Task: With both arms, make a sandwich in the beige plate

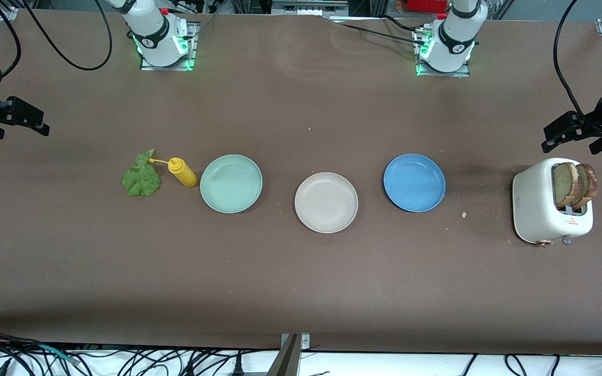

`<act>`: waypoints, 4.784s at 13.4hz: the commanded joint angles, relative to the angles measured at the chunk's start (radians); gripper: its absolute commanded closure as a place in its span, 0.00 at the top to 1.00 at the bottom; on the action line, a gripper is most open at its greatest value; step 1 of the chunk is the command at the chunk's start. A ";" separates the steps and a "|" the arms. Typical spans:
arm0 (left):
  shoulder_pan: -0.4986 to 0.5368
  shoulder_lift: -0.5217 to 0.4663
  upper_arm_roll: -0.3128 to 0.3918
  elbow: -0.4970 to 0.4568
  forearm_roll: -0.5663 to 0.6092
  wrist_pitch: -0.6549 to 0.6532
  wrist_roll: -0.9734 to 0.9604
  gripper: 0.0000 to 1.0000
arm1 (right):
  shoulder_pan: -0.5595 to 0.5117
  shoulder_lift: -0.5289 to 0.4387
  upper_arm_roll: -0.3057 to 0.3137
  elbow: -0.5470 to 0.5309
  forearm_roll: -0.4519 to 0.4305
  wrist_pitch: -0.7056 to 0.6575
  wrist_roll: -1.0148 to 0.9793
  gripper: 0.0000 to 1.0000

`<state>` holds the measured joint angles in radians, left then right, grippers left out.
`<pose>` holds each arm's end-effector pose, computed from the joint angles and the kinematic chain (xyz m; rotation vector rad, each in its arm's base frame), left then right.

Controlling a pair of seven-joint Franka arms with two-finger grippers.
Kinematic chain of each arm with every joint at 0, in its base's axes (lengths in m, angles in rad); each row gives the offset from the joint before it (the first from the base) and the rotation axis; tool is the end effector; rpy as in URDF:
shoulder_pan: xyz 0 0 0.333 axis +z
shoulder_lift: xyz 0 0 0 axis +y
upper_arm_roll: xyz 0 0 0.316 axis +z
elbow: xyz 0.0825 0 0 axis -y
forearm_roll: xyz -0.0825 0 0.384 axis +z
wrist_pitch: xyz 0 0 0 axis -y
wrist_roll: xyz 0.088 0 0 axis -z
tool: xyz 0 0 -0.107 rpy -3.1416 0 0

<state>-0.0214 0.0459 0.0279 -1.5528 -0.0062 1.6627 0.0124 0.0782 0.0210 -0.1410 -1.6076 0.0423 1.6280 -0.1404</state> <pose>0.5777 0.0028 0.6155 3.1357 -0.0088 0.1005 0.5643 -0.0304 0.6005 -3.1003 -0.1166 -0.0056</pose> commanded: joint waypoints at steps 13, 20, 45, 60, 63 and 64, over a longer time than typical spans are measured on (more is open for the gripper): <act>0.011 0.012 -0.008 0.020 0.008 0.011 0.026 1.00 | -0.002 -0.012 -0.002 -0.003 0.001 -0.002 -0.010 1.00; 0.012 0.014 -0.008 0.019 0.008 0.011 0.026 1.00 | -0.002 -0.012 -0.002 -0.003 -0.001 -0.002 -0.010 1.00; 0.012 0.015 -0.008 0.020 0.008 0.012 0.027 1.00 | 0.005 -0.010 0.006 -0.002 -0.015 0.003 0.002 1.00; 0.012 0.019 -0.006 0.019 0.008 0.014 0.026 1.00 | 0.015 0.071 0.020 0.029 -0.005 0.052 -0.011 1.00; 0.012 0.019 -0.008 0.017 0.008 0.014 0.026 1.00 | 0.015 0.077 0.020 0.028 -0.004 0.049 -0.014 1.00; 0.012 0.017 -0.008 0.019 0.008 0.014 0.026 1.00 | 0.015 0.077 0.020 0.028 -0.005 0.047 -0.011 1.00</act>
<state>-0.0184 0.0567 0.0277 -1.5528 -0.0062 1.6768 0.0187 0.0895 0.0908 -0.1185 -1.5993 0.0374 1.6866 -0.1409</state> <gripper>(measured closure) 0.000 0.000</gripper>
